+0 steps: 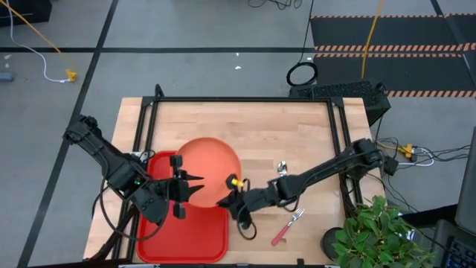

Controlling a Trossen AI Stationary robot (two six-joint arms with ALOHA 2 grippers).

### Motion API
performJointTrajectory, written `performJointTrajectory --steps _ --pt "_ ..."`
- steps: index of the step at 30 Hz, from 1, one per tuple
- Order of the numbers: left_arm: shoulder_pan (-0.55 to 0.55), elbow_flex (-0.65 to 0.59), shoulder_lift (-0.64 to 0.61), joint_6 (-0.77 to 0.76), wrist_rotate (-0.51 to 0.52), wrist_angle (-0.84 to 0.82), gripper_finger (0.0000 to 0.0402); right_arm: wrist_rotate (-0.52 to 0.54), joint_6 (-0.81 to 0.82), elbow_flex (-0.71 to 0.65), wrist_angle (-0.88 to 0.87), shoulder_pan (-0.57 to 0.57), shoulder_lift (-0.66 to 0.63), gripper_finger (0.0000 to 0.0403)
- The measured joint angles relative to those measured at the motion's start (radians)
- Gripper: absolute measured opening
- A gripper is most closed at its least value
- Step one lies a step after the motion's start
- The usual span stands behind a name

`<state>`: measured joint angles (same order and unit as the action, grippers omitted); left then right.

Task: Pick and place plate/cup/fork/spoon on tray
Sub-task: Put the orange plate on the center of the red tray

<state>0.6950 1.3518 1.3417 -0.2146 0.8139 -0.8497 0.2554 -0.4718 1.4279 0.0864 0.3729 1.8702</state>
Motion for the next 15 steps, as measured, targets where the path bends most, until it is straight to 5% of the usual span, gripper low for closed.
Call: performJointTrajectory --steps 15 --pt "-0.018 0.0 0.0 0.08 0.001 0.152 0.0108 -0.205 -0.04 0.143 0.08 0.041 0.25 0.0"
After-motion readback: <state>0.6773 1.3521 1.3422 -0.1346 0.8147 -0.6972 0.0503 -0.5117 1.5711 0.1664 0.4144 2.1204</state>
